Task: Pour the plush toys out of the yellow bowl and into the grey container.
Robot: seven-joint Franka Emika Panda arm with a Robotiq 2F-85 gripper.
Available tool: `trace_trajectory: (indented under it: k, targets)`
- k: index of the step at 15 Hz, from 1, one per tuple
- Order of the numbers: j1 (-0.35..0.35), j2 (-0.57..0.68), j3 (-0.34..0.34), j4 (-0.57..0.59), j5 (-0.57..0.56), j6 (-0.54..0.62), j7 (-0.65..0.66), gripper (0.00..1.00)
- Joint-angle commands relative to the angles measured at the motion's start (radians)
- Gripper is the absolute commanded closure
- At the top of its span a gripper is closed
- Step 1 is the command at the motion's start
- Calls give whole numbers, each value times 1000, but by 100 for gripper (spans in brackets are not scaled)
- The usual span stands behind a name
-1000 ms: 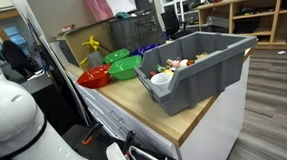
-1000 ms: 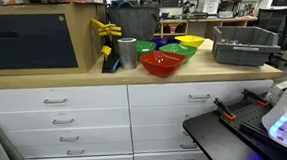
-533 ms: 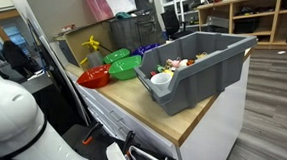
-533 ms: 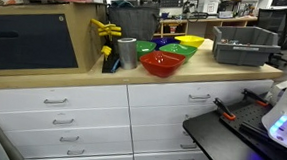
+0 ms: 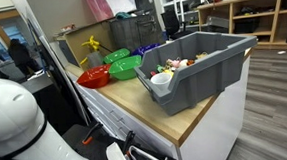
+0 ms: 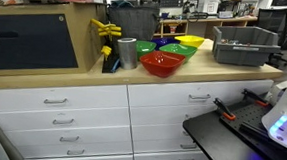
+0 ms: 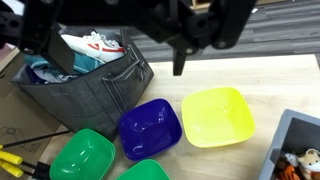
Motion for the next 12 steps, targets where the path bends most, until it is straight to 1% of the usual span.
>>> trace_trajectory:
  k: [1,3,9,10,11,12]
  targets:
    - [-26,-106,65,-248,-39,180,109,0]
    - [-34,-135,91,-366,-49,278,183,0]
    - [-52,-238,162,-744,-84,566,353,0]
    - [-36,-157,133,-607,-58,486,285,0]
    - [-36,-165,138,-647,-60,506,292,0]
    - [-36,-165,139,-648,-60,506,292,0]
